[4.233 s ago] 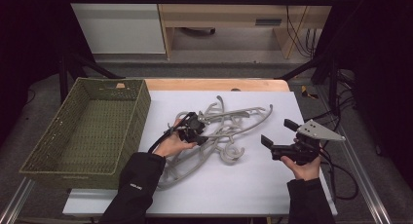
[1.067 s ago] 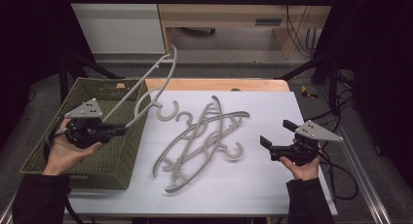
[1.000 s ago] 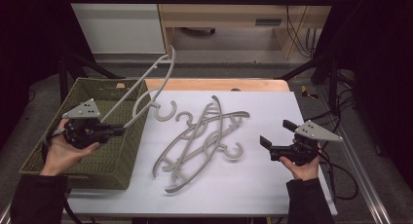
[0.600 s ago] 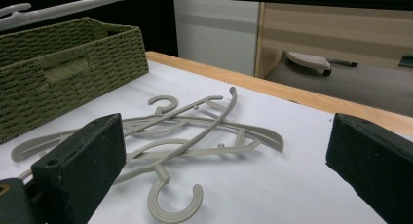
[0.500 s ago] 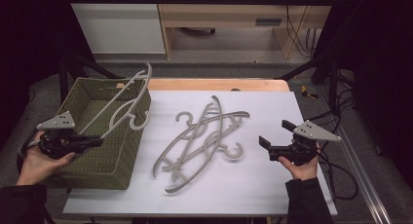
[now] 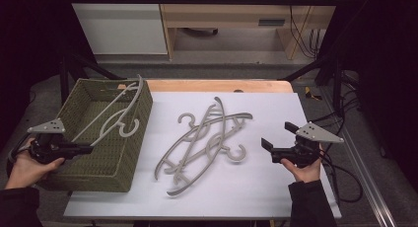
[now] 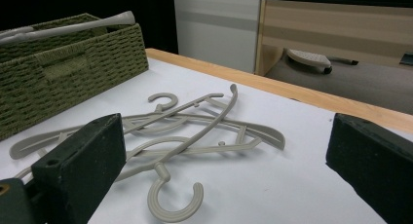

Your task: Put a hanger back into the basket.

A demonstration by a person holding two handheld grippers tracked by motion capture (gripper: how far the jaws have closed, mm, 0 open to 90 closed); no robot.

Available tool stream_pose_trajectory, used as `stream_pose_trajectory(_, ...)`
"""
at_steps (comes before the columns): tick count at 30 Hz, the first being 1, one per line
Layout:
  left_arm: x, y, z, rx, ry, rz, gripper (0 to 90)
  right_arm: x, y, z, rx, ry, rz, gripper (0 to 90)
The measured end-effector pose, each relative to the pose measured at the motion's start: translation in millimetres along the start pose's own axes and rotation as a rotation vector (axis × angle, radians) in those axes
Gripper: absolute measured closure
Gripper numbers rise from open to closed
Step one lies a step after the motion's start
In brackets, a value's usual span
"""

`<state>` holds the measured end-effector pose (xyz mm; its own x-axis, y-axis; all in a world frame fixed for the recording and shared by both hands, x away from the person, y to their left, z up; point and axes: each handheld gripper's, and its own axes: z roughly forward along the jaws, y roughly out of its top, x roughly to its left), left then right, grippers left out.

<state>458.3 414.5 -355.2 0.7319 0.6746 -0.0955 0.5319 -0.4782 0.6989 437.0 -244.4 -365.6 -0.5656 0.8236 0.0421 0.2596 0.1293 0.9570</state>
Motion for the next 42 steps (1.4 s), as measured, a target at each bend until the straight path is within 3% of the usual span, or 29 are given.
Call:
stream_pose_trajectory(2, 4.6, -4.3, -3.7, -0.001, -0.022, -0.006, 82.3, 0.2, 0.0, 0.1, 0.000, -0.001, -0.001, 1.2)
stream_pose_trajectory(9, 8.2, -11.9, -8.0, 0.021, -0.028, -0.009, 82.2, 0.0, 0.0, 0.0, 0.000, -0.002, 0.000, 1.2)
stream_pose_trajectory(16, 10.8, -15.7, 4.9, 0.045, 0.013, -0.019, 82.0, 0.3, -0.2, 0.5, 0.004, 0.000, -0.003, 1.2)
stream_pose_trajectory(22, 14.2, -18.8, 5.0, 0.039, 0.015, -0.044, 81.5, 1.0, -0.4, 1.2, 0.005, 0.003, 0.000, 1.2)
stream_pose_trajectory(24, 17.3, -21.6, 5.3, 0.089, 0.046, -0.077, 80.1, 1.1, -0.4, 1.1, 0.005, 0.006, -0.001, 1.2)
stream_pose_trajectory(28, 17.9, -21.3, 6.6, 0.116, 0.078, -0.101, 79.5, 1.1, -0.2, 0.9, 0.004, 0.005, -0.002, 1.2)
stream_pose_trajectory(32, 16.2, -19.3, 13.2, 0.194, 0.139, -0.104, 77.5, 1.2, 0.0, 0.8, 0.003, 0.002, -0.003, 1.2)
stream_pose_trajectory(37, 10.7, -13.8, 9.7, 0.160, 0.160, -0.086, 72.5, 0.9, 0.6, -0.5, -0.002, 0.002, -0.003, 1.2)
stream_pose_trajectory(40, 3.9, -8.2, 8.0, 0.113, 0.182, -0.076, 67.1, 1.1, 0.9, -0.9, -0.003, 0.001, -0.004, 1.2)
stream_pose_trajectory(41, -1.1, -3.1, 5.8, 0.075, 0.196, -0.061, 62.0, 1.1, 0.9, -0.9, -0.003, 0.001, -0.004, 1.2)
stream_pose_trajectory(42, -1.1, -3.1, 5.8, 0.075, 0.196, -0.061, 58.7, 1.1, 0.9, -0.9, -0.003, 0.001, -0.004, 1.2)
